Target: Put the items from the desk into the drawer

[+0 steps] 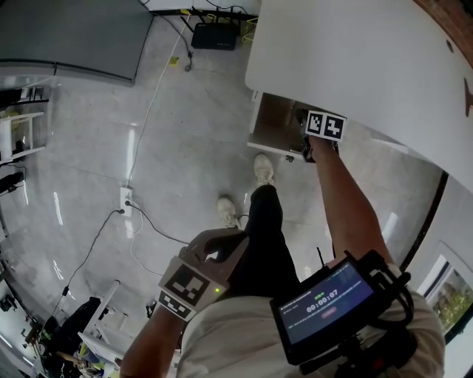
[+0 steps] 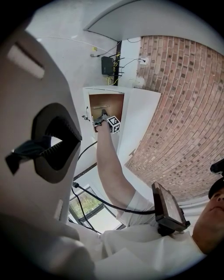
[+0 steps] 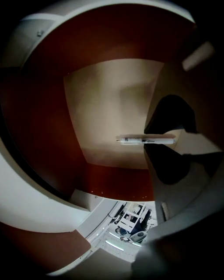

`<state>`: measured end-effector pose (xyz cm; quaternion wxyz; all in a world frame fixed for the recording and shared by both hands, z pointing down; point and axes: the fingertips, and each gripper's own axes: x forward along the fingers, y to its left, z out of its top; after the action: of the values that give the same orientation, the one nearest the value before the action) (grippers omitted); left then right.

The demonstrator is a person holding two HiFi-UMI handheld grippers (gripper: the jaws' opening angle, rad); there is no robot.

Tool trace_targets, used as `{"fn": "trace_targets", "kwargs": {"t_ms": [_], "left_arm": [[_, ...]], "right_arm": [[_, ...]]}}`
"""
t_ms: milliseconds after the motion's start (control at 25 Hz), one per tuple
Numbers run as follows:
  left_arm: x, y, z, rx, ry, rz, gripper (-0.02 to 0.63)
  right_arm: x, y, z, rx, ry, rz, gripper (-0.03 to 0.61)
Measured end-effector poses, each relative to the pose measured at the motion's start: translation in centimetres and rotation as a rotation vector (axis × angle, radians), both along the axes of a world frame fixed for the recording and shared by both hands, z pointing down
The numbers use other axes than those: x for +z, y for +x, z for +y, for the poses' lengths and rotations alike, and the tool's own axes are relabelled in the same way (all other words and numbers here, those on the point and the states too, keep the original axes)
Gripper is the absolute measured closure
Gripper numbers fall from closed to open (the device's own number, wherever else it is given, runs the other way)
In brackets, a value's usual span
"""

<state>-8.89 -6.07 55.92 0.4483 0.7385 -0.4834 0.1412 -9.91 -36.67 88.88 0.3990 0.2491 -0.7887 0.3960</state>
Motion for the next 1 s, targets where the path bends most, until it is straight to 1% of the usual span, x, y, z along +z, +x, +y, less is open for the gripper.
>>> {"fn": "trace_targets", "kwargs": {"t_ms": [360, 520, 640, 760, 1000], "left_arm": [[-3.2, 0.6, 0.6, 0.036, 0.077, -0.012, 0.606], [-5.2, 1.1, 1.6, 0.048, 0.123, -0.020, 0.606], [-7.1, 1.4, 2.3, 0.067, 0.164, -0.021, 0.606], [-9.3, 2.2, 3.0, 0.093, 0.208, -0.026, 0.606], [-12.6, 2.9, 5.1, 0.113, 0.292, -0.051, 0.606]], "right_arm": [[-5.4, 2.0, 2.5, -0.111, 0.085, 0.048, 0.518], [-9.3, 3.2, 4.2, -0.140, 0.129, 0.046, 0.518], [-12.8, 3.9, 6.2, -0.184, 0.166, 0.045, 0.518], [-16.6, 4.9, 8.6, -0.213, 0.194, 0.025, 0.520], [-24.2, 6.6, 13.6, -0.222, 0.239, -0.047, 0.536]]}}
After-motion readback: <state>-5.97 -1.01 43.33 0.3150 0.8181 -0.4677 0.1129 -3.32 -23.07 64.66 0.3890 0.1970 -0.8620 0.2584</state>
